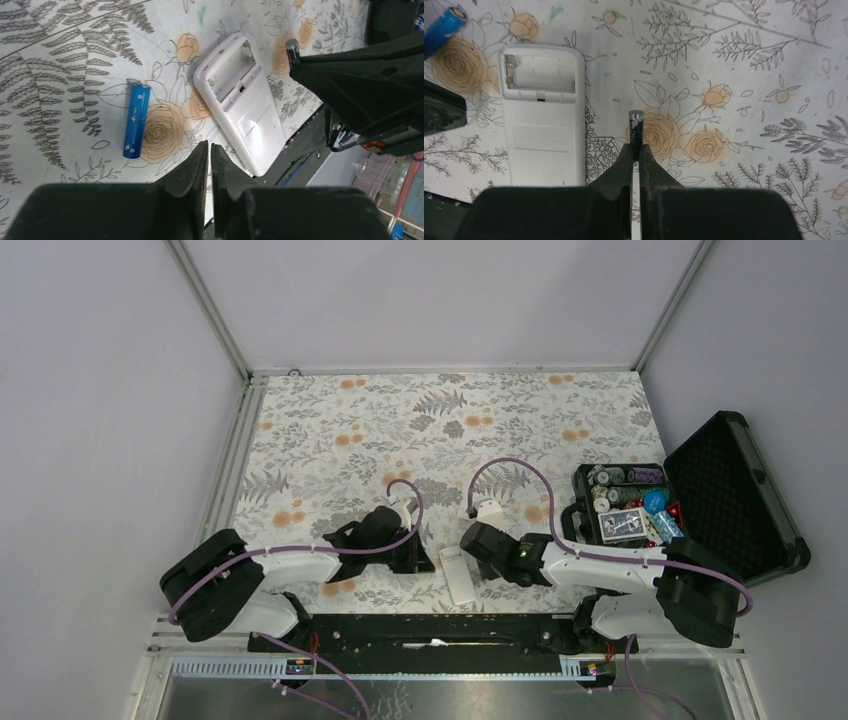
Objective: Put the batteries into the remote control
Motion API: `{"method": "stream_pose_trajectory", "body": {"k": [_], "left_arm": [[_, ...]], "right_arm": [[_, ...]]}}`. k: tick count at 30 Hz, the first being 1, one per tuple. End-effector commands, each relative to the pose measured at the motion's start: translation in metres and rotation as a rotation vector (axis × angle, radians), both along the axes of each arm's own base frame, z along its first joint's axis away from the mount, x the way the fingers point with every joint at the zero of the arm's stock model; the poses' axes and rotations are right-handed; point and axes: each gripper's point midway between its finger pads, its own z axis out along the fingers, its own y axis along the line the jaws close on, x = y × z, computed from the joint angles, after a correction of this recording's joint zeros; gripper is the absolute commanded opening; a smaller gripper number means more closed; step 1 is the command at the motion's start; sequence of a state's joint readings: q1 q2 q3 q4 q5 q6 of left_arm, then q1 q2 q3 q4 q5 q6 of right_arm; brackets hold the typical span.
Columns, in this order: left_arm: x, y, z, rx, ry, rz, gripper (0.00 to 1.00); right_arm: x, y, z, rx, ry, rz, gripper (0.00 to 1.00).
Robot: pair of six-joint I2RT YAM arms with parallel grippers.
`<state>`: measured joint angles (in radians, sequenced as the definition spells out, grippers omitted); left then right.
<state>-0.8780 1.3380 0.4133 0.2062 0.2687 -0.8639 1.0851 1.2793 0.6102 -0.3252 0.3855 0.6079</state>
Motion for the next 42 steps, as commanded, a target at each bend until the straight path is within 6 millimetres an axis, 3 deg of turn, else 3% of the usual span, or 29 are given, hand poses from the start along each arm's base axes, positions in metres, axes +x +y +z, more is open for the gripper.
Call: {"method": "stream_pose_trajectory", "body": {"k": [1, 11, 27, 33, 42], "left_arm": [[0.018, -0.008, 0.007, -0.005, -0.064, 0.028, 0.09], [0.026, -0.007, -0.002, 0.012, -0.052, 0.037, 0.04], [0.031, 0.002, -0.007, 0.032, -0.054, 0.061, 0.03], [0.032, 0.0, -0.006, 0.027, -0.055, 0.053, 0.03], [0.031, 0.004, -0.005, 0.026, -0.06, 0.059, 0.03]], "right_arm": [[-0.011, 0.004, -0.011, 0.051, 0.066, -0.038, 0.0], [-0.037, 0.016, -0.029, 0.088, 0.162, -0.006, 0.0], [-0.051, 0.05, -0.025, 0.191, 0.169, 0.005, 0.0], [-0.05, 0.048, -0.02, 0.2, 0.152, -0.001, 0.0], [-0.031, 0.022, -0.001, 0.09, 0.033, -0.023, 0.0]]}}
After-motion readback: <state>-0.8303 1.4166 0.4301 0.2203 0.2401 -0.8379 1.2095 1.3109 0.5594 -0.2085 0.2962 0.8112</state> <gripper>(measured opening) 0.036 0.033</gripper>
